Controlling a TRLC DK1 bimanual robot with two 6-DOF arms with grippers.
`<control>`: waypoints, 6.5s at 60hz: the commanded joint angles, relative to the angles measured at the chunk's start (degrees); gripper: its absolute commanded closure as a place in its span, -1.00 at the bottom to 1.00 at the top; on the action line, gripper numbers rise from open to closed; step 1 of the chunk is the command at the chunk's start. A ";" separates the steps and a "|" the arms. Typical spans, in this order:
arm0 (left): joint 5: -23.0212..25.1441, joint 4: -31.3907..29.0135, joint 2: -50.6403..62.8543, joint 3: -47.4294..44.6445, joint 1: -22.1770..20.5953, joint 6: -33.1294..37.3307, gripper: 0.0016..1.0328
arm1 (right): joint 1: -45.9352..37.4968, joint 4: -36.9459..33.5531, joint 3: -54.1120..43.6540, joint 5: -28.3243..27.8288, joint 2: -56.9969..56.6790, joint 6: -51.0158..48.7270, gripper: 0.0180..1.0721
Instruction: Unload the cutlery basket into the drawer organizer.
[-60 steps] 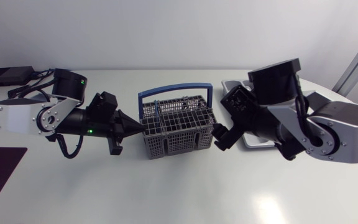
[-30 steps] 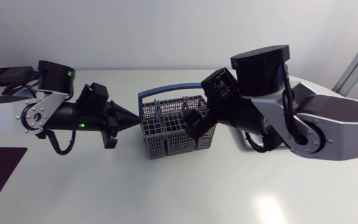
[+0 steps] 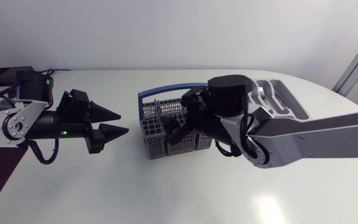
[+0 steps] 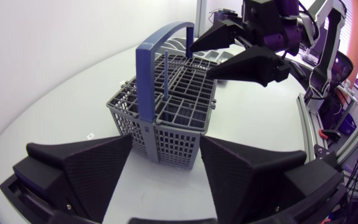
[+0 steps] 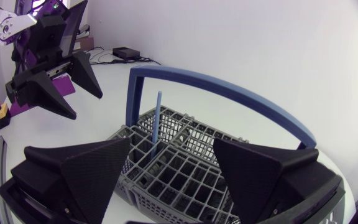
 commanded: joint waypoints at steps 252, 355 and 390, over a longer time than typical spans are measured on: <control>3.74 0.85 8.07 4.13 1.38 1.58 -0.89 | 6.15 24.18 -4.83 4.16 0.34 -8.44 0.81; 3.92 -1.08 9.48 7.83 -5.74 -0.62 -0.90 | 0.97 11.26 -5.36 -1.03 0.43 -6.25 -0.12; 3.92 -0.91 9.92 7.56 -5.57 -0.53 -0.90 | -0.09 11.18 -0.61 -2.79 8.16 -4.84 0.10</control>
